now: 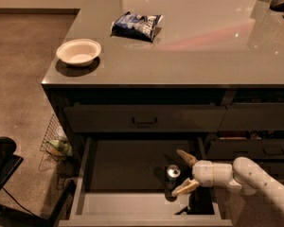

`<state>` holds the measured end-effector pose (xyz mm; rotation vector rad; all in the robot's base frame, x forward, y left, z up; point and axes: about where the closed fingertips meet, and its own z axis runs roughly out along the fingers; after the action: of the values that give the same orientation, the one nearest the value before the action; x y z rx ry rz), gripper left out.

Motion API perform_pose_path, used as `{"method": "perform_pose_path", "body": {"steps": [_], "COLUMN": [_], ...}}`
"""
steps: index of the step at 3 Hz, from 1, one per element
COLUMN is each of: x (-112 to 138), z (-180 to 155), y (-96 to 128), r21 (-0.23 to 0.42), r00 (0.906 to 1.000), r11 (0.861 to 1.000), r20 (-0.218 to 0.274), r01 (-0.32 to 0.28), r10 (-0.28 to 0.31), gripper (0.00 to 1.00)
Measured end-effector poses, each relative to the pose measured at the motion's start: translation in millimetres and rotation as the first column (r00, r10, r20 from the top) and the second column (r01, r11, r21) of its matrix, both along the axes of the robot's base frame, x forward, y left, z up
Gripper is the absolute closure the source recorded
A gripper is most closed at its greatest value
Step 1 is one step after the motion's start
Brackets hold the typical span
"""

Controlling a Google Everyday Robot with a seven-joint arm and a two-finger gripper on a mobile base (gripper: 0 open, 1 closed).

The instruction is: Pick redbull can from middle drawer and place on counter

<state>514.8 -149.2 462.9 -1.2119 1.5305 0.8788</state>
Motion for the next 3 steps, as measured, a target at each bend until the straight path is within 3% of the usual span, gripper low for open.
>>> {"method": "perform_pose_path", "body": {"steps": [2,3], "x": [7.8,-7.3], "z": [-25.5,2.0], "y": [20.4,25.7], "r21": [0.046,0.097], "r00": [0.9985,0.9986], "r11": [0.999,0.995], "r20": [-0.048,-0.048], "r01": [-0.023,-0.016], "r10": [0.026,0.021], "gripper": [0.42,0.65]}}
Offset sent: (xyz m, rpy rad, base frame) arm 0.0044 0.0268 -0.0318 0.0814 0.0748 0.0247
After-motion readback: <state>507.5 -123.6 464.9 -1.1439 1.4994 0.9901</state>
